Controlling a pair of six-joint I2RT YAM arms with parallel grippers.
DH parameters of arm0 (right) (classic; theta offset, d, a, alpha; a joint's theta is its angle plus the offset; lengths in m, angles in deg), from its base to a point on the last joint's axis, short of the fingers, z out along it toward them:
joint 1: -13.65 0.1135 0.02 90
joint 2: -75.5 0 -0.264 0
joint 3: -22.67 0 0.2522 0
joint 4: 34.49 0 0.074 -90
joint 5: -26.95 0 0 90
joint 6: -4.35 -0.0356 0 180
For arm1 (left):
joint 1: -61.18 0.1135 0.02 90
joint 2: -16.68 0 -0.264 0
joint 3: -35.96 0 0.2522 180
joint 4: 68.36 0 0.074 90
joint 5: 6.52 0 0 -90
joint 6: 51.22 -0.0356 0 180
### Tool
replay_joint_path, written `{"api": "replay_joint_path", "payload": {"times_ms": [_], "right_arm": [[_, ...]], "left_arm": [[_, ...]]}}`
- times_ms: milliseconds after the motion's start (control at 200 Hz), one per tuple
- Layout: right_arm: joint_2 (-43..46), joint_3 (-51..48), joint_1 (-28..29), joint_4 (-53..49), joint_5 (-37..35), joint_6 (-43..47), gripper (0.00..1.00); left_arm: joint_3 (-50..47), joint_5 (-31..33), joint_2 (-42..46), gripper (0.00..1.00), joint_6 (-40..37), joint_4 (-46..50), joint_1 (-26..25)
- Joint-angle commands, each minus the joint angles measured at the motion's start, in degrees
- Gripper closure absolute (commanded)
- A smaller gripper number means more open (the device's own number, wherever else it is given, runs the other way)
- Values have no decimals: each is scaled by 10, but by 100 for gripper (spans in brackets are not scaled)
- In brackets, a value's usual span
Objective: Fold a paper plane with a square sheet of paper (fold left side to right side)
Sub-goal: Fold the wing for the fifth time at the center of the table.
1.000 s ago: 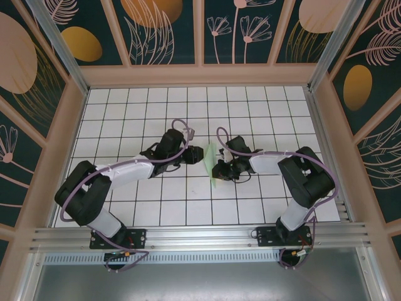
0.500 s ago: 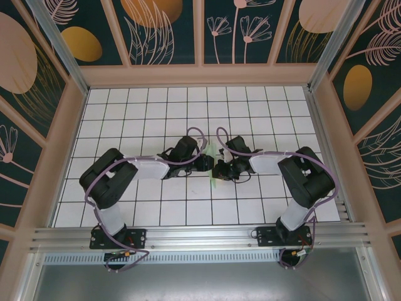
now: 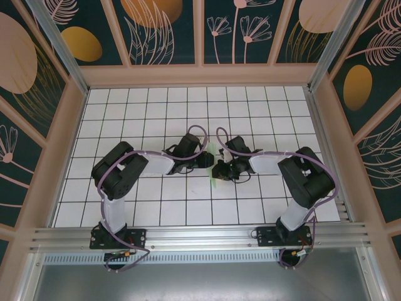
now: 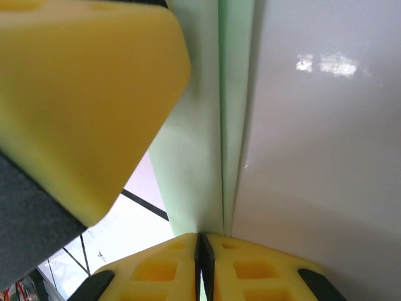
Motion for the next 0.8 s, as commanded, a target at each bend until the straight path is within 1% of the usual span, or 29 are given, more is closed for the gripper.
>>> {"api": "replay_joint_path", "payload": {"times_ms": [0,165,255,385,465,621,796], "right_arm": [[-43,-33,23,-87,-61,5,84],[-6,-41,14,-57,-23,13,82],[30,-26,5,-57,-2,26,80],[65,-4,-9,-56,31,35,79],[81,7,-13,-57,31,37,79],[83,8,-6,-24,57,18,81],[51,-7,8,12,48,2,81]], "left_arm": [[10,18,-22,74,-7,-5,9],[17,29,-44,76,-11,14,10],[18,37,-56,79,-14,32,10],[18,44,-64,80,-16,43,10],[18,45,-64,81,-14,43,10],[18,42,-62,82,-13,43,10],[18,41,-60,82,-13,43,10]]}}
